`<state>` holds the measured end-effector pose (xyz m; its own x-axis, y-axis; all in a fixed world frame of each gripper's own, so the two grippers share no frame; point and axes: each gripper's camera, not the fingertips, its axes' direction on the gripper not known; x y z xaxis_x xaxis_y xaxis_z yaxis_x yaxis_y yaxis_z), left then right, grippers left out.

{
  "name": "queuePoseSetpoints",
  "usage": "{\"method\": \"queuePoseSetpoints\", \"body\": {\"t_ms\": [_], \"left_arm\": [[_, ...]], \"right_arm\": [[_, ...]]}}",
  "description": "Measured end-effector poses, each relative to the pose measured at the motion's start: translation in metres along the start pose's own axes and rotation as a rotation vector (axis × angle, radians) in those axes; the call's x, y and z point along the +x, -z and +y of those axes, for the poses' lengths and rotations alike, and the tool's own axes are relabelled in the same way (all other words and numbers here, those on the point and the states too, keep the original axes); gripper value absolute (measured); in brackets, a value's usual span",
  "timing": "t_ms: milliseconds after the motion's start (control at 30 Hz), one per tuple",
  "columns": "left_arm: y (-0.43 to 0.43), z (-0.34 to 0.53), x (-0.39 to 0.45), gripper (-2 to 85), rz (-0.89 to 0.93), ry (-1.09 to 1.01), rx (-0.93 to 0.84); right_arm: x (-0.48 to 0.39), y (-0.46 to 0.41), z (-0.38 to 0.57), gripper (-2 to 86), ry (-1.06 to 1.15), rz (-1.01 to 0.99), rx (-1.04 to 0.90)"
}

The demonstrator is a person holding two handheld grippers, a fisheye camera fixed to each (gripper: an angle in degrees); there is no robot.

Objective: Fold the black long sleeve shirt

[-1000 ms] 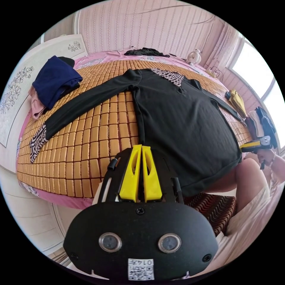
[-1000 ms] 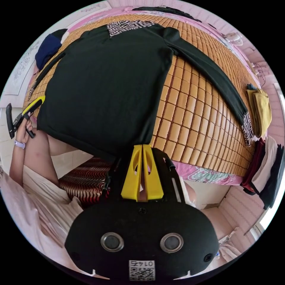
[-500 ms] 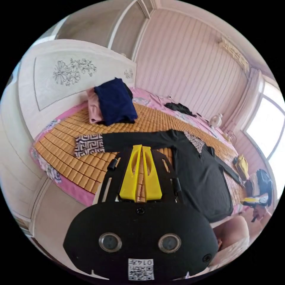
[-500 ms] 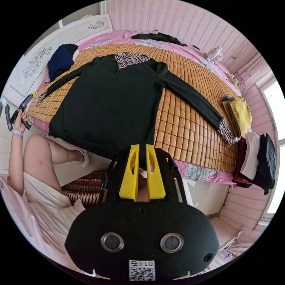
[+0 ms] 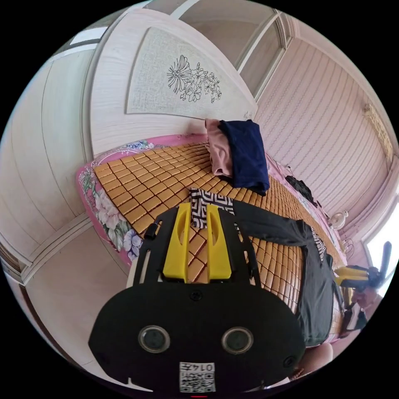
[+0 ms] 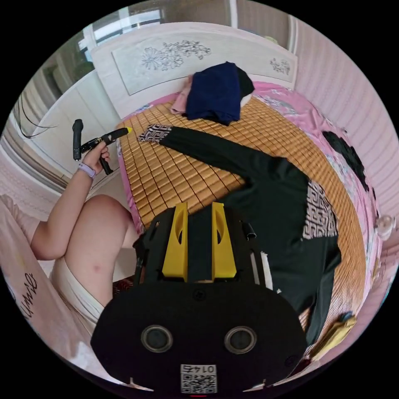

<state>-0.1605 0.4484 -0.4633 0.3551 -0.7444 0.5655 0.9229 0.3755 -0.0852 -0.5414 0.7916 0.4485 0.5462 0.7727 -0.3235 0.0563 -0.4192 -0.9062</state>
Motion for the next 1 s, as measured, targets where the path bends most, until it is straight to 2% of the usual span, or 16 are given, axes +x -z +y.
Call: {"method": "queuePoseSetpoints", "body": {"t_ms": [200, 433, 667, 900, 1000], "left_arm": [[-0.018, 0.000, -0.029, 6.7, -0.002, 0.021, -0.087], [-0.038, -0.005, -0.037, 6.1, -0.011, 0.019, -0.147], [-0.044, -0.011, -0.028, 4.3, -0.009, -0.001, -0.152], [-0.046, -0.015, -0.010, 3.0, 0.005, -0.004, -0.173], [-0.045, -0.018, 0.011, 0.3, -0.001, -0.039, -0.175]], "right_arm": [[-0.055, -0.067, -0.126, 6.9, 0.260, -0.101, 0.057], [-0.112, -0.137, -0.212, 10.0, 0.396, -0.150, 0.008], [-0.135, -0.187, -0.247, 10.5, 0.356, -0.096, -0.021], [-0.126, -0.191, -0.249, 1.7, 0.381, -0.106, -0.045], [-0.105, -0.169, -0.245, 0.2, 0.328, -0.179, 0.019]]}}
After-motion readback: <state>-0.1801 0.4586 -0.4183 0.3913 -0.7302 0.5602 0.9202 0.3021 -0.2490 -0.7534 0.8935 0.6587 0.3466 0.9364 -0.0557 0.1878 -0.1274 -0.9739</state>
